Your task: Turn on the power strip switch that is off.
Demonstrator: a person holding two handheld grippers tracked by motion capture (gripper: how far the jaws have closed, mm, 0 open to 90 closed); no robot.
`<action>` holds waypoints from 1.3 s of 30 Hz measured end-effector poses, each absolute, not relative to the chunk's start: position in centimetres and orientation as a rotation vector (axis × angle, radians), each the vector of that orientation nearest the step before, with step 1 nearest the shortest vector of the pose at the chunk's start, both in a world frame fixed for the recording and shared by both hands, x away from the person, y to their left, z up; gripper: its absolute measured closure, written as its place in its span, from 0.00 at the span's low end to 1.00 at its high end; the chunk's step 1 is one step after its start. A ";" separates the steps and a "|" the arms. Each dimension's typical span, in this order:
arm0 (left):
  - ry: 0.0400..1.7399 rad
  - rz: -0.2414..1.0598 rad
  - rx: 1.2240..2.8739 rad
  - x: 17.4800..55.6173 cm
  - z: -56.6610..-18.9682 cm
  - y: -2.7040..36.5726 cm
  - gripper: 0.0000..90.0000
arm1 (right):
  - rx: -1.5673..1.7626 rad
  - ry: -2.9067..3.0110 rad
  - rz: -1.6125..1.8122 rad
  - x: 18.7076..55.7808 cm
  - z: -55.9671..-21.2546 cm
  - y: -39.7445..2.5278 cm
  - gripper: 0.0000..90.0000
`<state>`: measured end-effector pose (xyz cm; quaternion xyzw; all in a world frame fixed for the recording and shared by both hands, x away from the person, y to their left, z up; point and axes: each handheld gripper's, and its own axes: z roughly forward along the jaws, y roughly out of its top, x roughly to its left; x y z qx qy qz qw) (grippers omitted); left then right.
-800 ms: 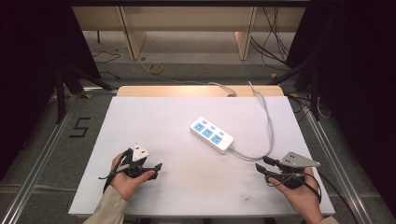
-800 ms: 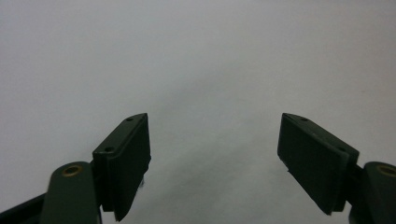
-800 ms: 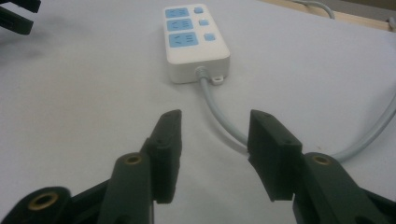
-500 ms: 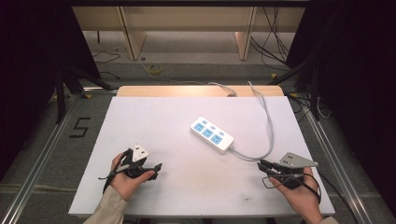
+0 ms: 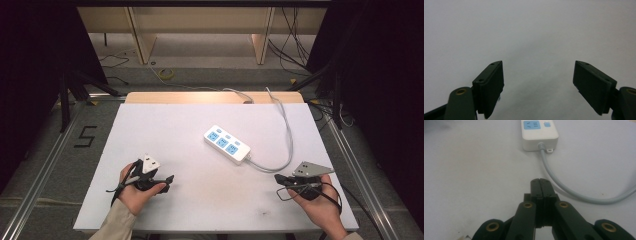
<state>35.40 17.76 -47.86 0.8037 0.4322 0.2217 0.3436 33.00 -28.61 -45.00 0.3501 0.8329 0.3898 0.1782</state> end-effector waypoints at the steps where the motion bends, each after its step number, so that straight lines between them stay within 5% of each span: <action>1: 1.123 0.575 2.090 35.4 -47.8 17.8 0.27 | 0.992 2.358 1.098 33.0 -44.9 -28.5 1.00; 39: 1.118 0.583 2.096 35.4 -47.9 17.5 0.27 | 1.008 2.448 0.996 36.7 -42.6 -25.6 1.00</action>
